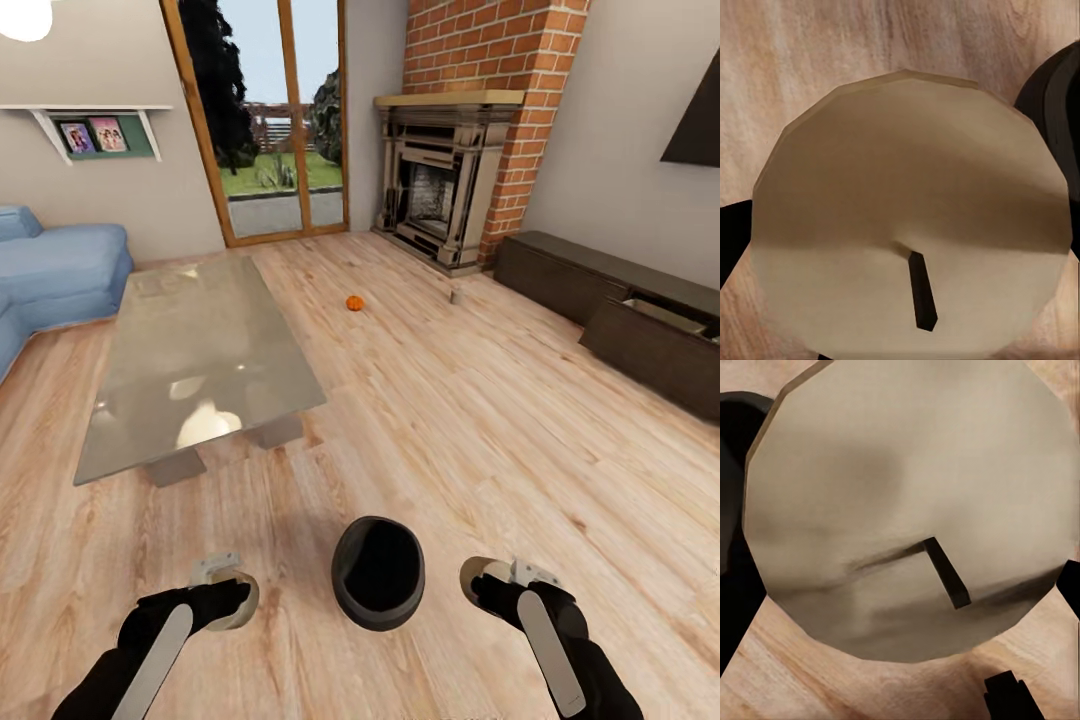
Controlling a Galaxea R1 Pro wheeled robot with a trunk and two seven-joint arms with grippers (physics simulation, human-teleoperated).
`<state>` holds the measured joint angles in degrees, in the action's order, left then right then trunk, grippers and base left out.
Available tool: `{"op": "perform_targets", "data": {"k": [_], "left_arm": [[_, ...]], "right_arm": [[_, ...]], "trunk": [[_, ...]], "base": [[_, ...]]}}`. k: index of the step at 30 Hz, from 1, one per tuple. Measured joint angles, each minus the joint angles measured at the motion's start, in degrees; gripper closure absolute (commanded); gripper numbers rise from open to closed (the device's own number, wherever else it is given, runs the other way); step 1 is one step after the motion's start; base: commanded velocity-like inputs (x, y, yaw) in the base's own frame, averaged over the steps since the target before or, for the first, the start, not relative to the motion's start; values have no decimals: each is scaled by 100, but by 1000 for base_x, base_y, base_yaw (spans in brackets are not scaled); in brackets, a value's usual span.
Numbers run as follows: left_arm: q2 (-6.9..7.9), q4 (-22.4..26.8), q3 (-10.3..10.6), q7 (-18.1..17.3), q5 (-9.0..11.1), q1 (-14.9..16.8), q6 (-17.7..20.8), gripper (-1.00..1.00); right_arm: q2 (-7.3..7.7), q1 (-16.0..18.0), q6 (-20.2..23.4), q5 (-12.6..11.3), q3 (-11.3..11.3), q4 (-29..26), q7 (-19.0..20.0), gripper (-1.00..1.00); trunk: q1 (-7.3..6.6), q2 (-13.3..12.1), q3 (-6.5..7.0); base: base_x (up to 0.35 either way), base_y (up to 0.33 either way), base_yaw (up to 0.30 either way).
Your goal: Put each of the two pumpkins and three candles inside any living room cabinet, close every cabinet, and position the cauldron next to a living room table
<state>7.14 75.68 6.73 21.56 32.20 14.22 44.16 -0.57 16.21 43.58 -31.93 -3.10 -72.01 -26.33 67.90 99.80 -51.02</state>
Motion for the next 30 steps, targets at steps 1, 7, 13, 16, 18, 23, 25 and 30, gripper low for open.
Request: {"op": "perform_targets", "data": {"k": [1,7,13,16,18,23,25,30], "left_arm": [[0,0,0,0,-3,0,-1,100],[0,0,0,0,-8,0,-2,100],[-2,0,0,0,-1,1,-3,100],[-3,-2,10,0,3,0,-3,100],[-1,-33,19,0,4,0,-6,100],[-2,-118,25,0,-13,3,-11,100],[-7,-126,26,0,-15,1,-11,100],[-2,-132,26,-3,-26,1,-11,100]], "right_arm": [[-2,0,-2,-1,1,0,0,100],[-11,0,-16,-2,4,65,8,100],[-29,0,-25,-1,8,77,9,100],[-45,0,-26,-3,8,80,13,100],[-45,0,-25,1,8,86,15,100],[-56,0,-30,-4,9,176,25,100],[-60,0,-33,0,8,186,26,100],[-66,0,-36,-1,9,194,26,100]], "trunk": [[0,0,0],[0,0,0],[0,0,0],[0,0,0],[0,0,2],[0,0,12],[0,0,16],[0,0,26]], "base": [[0,0,-278],[0,0,-279],[0,0,-279],[0,0,-279],[0,0,-279],[0,0,-279],[0,0,-279],[0,0,-279]]}}
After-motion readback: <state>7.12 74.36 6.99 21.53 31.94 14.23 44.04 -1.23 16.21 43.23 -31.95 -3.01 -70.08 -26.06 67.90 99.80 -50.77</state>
